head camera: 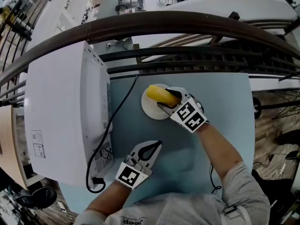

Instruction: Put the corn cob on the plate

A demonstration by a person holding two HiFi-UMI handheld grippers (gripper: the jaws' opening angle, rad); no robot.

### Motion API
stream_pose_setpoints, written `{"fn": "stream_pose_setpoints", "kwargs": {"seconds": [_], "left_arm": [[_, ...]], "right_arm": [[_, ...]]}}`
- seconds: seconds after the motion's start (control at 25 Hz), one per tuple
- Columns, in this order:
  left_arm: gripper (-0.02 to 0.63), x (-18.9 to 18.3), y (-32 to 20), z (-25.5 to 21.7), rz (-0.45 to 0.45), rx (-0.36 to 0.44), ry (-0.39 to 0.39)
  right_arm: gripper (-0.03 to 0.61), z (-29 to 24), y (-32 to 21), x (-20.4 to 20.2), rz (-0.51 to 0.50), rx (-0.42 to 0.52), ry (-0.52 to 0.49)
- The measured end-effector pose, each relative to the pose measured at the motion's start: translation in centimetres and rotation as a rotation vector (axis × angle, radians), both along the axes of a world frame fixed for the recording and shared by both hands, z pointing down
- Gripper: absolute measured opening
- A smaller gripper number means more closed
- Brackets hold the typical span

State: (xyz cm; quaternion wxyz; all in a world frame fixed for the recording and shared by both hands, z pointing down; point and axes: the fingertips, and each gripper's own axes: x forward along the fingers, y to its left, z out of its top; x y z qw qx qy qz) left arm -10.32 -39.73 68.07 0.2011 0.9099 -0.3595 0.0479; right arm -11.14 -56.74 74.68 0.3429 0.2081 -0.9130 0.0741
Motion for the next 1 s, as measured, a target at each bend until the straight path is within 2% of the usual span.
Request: {"fn": "stream_pose_setpoints", "kwargs": {"seconds": [0.76,1.0], "left_arm": [[0.009,-0.4,0.2,0.9,-0.004,-0.001,0.006],[0.009,-0.5,0.3,1.2,-0.007,-0.015,0.007]], "right_arm": [[0.262,1.9,-0.7,-1.1,-0.083,0.124,0.173],[0.265,2.0,-0.7,-1.3,-0.081,0.124,0.154]]}}
